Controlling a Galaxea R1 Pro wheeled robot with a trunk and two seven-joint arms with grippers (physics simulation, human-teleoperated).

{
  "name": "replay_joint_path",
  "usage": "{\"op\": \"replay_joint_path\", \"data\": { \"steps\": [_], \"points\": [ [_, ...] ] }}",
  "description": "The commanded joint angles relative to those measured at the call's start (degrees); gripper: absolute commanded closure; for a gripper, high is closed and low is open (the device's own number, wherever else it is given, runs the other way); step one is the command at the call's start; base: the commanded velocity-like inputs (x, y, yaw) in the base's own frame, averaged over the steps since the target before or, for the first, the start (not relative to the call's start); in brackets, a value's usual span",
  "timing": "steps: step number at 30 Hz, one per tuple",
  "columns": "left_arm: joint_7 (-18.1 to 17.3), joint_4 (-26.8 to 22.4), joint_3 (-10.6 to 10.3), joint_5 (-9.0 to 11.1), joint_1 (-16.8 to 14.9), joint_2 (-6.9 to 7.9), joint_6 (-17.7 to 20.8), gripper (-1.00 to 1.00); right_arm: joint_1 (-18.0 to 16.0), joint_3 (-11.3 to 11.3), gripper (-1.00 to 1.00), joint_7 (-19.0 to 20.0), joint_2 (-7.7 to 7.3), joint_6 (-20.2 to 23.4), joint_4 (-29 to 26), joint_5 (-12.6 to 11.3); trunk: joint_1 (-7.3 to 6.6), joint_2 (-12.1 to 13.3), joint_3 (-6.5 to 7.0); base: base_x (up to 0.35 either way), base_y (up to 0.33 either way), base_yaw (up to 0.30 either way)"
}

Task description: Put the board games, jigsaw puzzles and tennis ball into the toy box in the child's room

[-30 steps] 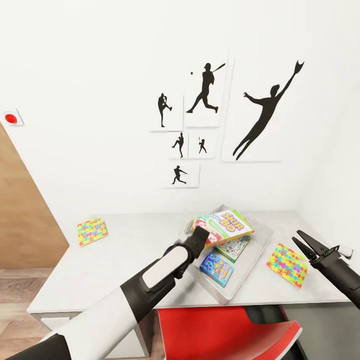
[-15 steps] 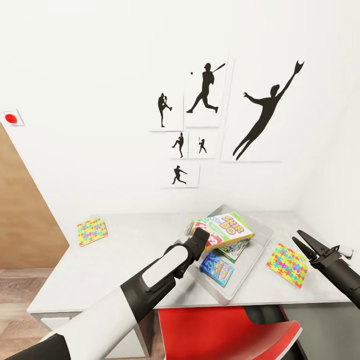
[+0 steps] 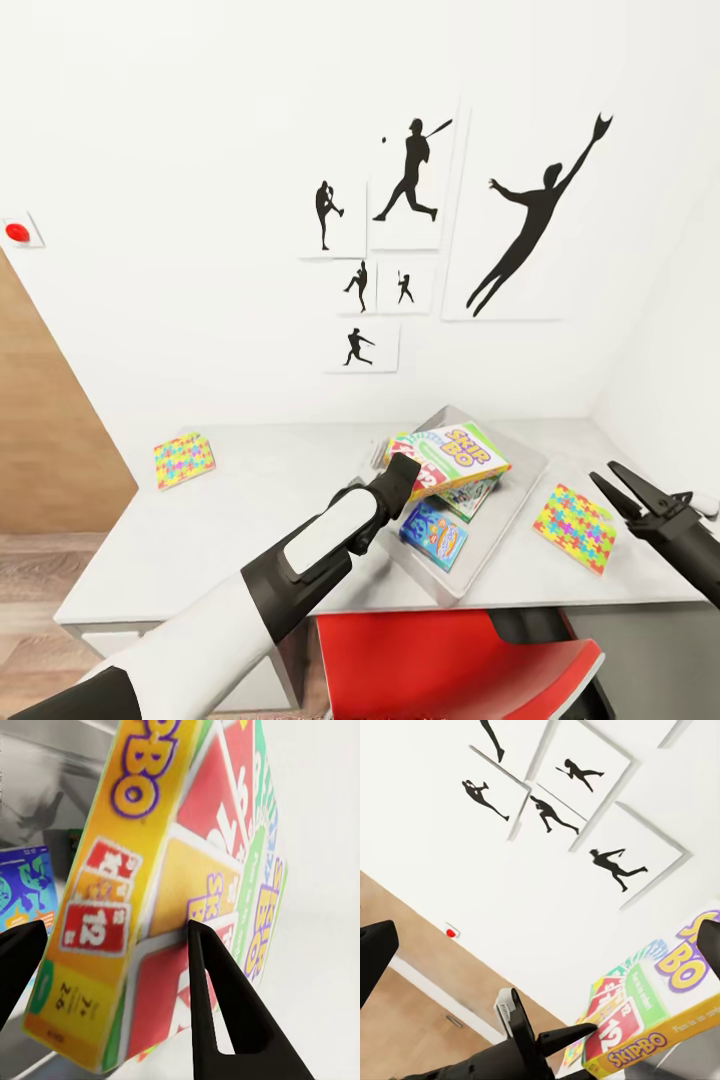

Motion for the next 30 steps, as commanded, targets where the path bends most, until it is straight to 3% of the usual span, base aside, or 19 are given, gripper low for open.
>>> {"op": "replay_joint_path", "data": {
  "steps": [1,12,30],
  "points": [
    [0.25,-0.05,-0.08,0.24,-0.09,0.00,-0.30,1.00,-0.06,-0.15,-1.00,0.16,-0.03,0.43,0.02,-0.05,0.03,-0.13,-0.22,0.000,0.000,0.000],
    [0.25,-0.07,-0.08,0.23,-0.27,0.00,-3.02,1.00,-0.06,-1.31,-1.00,0.79,-0.10,1.02,0.07,-0.07,0.03,-0.13,-1.24,0.000,0.000,0.000],
    [0.32,-1.69,-0.08,0.29,-1.79,0.00,-3.41,1.00,-0.06,-2.03,-1.00,4.26,-0.11,1.00,0.07,0.03,0.03,-0.13,-2.94,0.000,0.000,0.000]
  ]
}}
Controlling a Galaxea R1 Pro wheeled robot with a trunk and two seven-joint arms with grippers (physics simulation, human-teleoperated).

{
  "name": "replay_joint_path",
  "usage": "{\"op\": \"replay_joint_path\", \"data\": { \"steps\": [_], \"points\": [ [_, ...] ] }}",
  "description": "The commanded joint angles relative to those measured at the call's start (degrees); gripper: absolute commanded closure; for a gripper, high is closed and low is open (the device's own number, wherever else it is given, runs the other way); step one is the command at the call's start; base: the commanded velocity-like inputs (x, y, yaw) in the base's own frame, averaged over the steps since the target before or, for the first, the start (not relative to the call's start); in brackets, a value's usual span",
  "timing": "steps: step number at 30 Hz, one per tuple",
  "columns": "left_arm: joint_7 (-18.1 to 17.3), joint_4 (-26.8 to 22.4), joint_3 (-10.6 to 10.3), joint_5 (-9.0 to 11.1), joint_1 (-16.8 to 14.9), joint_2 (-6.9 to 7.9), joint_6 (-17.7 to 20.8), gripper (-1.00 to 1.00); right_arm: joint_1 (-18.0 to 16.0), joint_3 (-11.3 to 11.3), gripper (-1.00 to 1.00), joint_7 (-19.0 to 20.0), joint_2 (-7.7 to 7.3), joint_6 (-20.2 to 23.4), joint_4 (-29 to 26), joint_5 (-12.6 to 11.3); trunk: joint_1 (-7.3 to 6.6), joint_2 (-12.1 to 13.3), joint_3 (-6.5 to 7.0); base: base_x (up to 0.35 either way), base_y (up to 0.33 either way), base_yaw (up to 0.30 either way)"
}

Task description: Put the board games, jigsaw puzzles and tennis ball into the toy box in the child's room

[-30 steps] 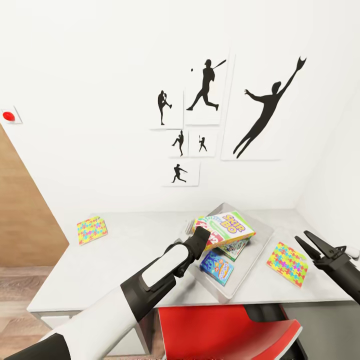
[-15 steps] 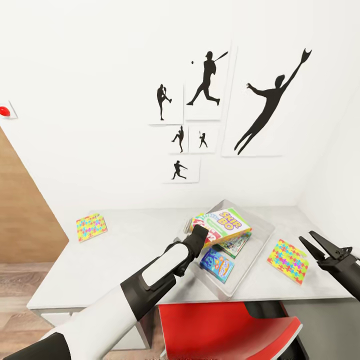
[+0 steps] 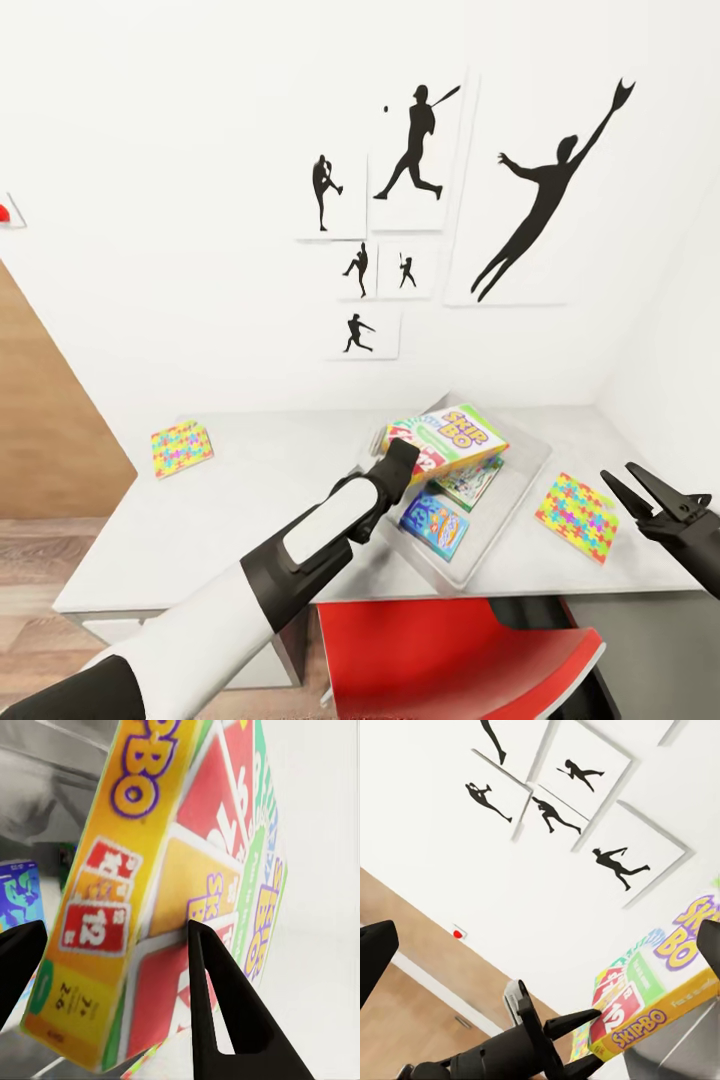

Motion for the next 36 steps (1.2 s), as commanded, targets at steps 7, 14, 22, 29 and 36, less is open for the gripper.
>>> {"op": "replay_joint_path", "data": {
  "steps": [7,14,22,29,36],
  "points": [
    [2.38,-3.61,-0.08,0.26,-2.14,0.00,-0.35,1.00,-0.06,-0.04,-1.00,0.16,0.00,0.27,0.03,-0.06,0.03,-0.12,-0.78,0.000,0.000,0.000],
    [2.76,-3.98,-0.06,0.22,-2.92,0.00,-0.45,1.00,-0.06,-0.04,-1.00,0.22,-0.09,0.27,0.08,-0.06,0.03,-0.12,-1.44,0.000,0.000,0.000],
    [2.84,-3.80,0.01,0.21,-5.07,0.00,-0.55,1.00,-0.06,-0.04,-1.00,0.17,-0.01,0.19,0.09,-0.06,0.03,-0.12,-2.19,0.000,0.000,0.000],
    [2.84,-3.78,0.01,0.27,-5.73,0.00,-0.52,1.00,-0.06,-0.04,-1.00,0.09,-0.01,0.18,0.09,0.00,0.03,-0.12,-2.85,0.000,0.000,0.000],
    [2.84,-3.81,0.01,0.28,-5.92,0.00,-0.48,1.00,-0.06,-0.04,-1.00,0.07,0.00,0.18,0.22,-0.04,0.03,-0.12,-3.51,0.000,0.000,0.000]
  ]
}}
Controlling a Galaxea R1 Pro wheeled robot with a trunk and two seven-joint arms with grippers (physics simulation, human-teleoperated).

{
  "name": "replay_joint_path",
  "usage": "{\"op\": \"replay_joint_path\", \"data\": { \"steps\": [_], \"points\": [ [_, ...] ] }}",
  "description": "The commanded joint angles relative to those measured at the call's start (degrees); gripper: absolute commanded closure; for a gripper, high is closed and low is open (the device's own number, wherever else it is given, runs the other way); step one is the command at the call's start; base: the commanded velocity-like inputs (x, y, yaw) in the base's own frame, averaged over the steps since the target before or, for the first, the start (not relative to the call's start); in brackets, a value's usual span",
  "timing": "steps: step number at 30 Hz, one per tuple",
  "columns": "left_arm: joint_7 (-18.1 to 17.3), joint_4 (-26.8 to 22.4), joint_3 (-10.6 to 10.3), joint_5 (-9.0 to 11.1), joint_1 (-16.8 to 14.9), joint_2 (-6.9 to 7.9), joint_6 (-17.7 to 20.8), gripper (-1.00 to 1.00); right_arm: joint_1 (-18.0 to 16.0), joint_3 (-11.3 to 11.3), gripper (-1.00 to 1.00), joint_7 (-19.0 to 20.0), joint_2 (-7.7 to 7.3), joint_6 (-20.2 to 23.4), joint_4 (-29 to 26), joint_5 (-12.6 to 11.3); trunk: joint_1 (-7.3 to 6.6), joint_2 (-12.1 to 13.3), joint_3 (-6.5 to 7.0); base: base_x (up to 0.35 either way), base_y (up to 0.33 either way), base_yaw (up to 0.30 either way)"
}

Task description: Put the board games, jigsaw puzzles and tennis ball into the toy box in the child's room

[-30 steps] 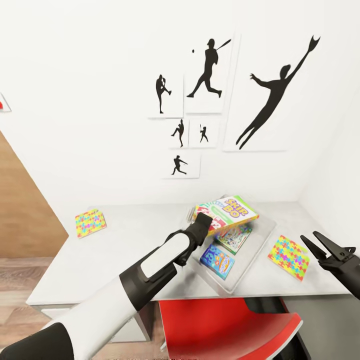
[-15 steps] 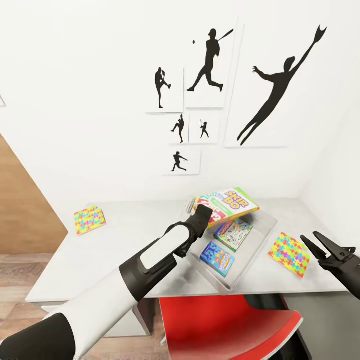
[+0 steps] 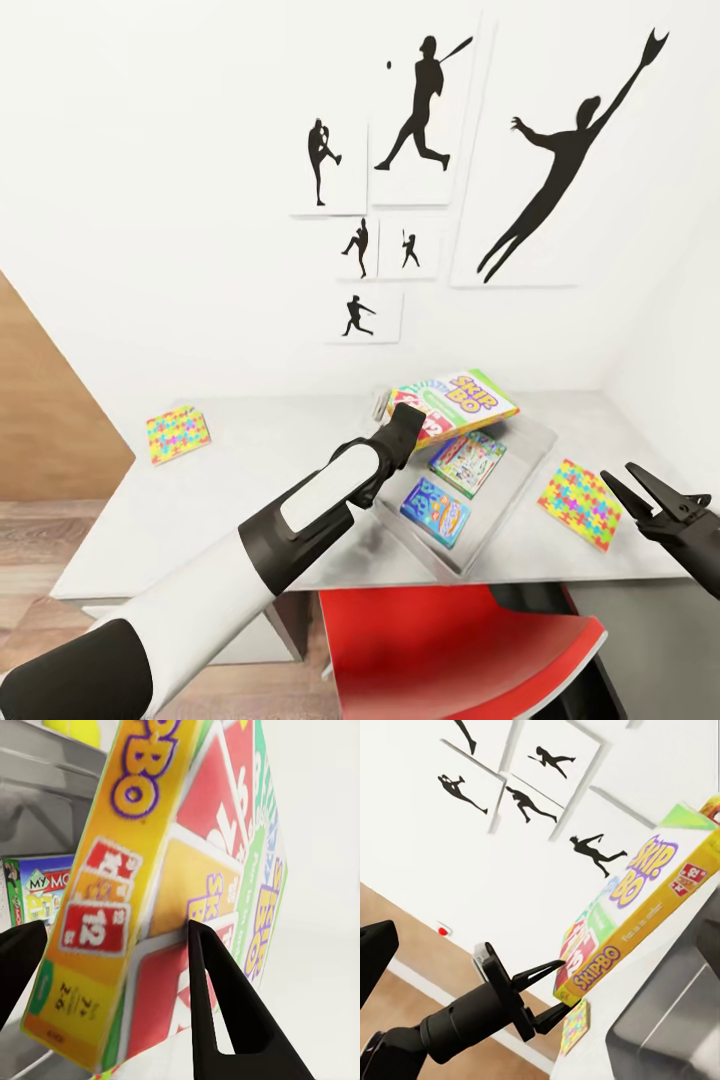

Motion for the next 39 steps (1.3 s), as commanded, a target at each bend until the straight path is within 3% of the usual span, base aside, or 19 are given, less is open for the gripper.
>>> {"op": "replay_joint_path", "data": {
  "steps": [1,10,15,21,26,39],
  "points": [
    [0.27,-0.07,-0.07,0.18,-0.08,0.00,-0.25,1.00,-0.05,-0.04,-1.00,0.09,-0.01,0.28,0.08,-0.07,0.03,-0.12,-0.21,0.000,0.000,0.000],
    [0.27,-0.19,-0.14,0.09,-0.10,0.00,-0.24,1.00,-0.05,-0.04,-1.00,0.33,-0.17,0.54,0.76,-0.31,0.03,-0.12,-1.05,0.000,0.000,0.000],
    [0.27,-0.27,-0.27,0.10,-0.10,0.00,-0.24,1.00,-0.05,-0.08,-1.00,2.93,-0.18,1.48,0.70,-0.47,0.03,-0.12,-1.53,0.000,0.000,0.000],
    [0.27,-0.28,-0.78,0.10,-0.10,0.00,-0.24,1.00,-0.05,-1.49,-1.00,7.81,-0.05,2.18,0.56,-0.15,0.03,-0.12,-2.09,0.000,0.000,0.000],
    [0.27,-0.39,-1.15,0.09,-0.10,0.00,-0.24,1.00,-0.05,-4.37,-1.00,11.45,-0.03,4.50,0.62,0.05,0.03,-0.12,-2.56,0.000,0.000,0.000],
    [0.27,-2.98,-1.51,0.02,-0.10,0.00,-0.16,1.00,-0.04,-5.74,-1.00,12.73,0.08,5.54,0.67,0.13,0.03,-0.12,-3.79,0.000,0.000,0.000]
  ]
}}
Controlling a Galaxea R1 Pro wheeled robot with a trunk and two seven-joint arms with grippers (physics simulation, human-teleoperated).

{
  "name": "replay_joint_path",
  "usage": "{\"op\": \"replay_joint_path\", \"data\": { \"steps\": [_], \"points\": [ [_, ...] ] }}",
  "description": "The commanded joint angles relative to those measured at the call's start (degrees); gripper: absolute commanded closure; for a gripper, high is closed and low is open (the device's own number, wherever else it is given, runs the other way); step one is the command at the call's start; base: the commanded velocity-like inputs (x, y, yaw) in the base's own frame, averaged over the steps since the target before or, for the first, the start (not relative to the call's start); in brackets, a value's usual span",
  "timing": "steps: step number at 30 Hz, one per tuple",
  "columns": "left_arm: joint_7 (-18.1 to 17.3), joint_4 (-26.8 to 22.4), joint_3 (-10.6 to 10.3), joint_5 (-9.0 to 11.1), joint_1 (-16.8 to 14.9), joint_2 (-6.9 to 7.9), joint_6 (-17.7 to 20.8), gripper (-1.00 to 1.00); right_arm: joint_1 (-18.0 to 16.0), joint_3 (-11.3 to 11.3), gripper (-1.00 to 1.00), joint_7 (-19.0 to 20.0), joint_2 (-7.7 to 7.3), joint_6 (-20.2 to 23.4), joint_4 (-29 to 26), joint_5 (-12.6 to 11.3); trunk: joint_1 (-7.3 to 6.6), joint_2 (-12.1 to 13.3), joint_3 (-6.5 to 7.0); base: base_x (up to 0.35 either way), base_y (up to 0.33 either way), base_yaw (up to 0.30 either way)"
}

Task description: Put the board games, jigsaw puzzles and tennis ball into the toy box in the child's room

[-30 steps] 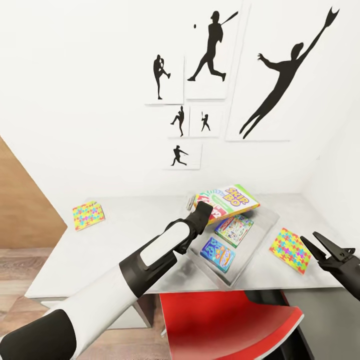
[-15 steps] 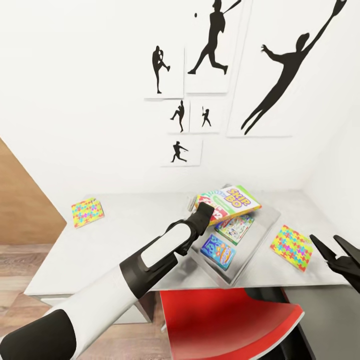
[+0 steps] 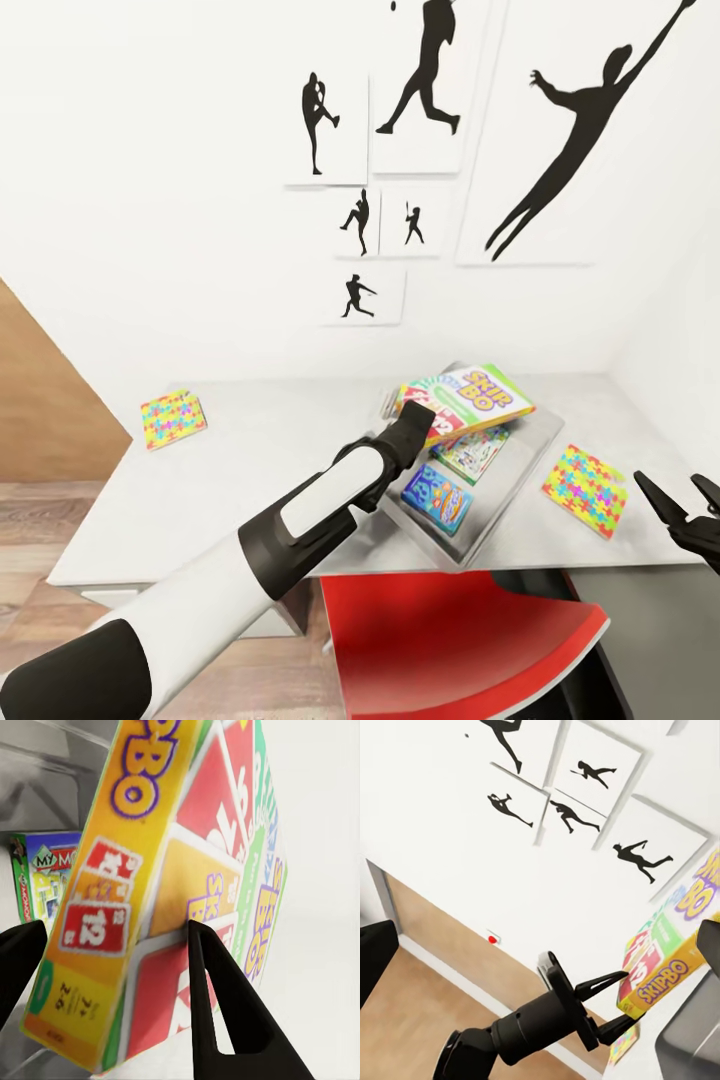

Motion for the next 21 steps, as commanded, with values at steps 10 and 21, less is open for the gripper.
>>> {"op": "replay_joint_path", "data": {
  "steps": [10,21],
  "points": [
    [0.27,-1.02,-0.06,0.22,-0.07,0.00,-0.36,1.00,-0.06,-0.04,-1.00,0.07,-0.01,0.35,0.01,-0.06,0.03,-0.11,-1.05,0.000,0.000,0.000],
    [0.27,-0.71,-0.06,0.19,-0.07,0.00,-0.38,1.00,0.00,-0.04,-1.00,0.07,-0.01,0.29,0.08,-0.05,0.03,-0.11,-1.96,0.000,0.000,0.000]
  ]
}}
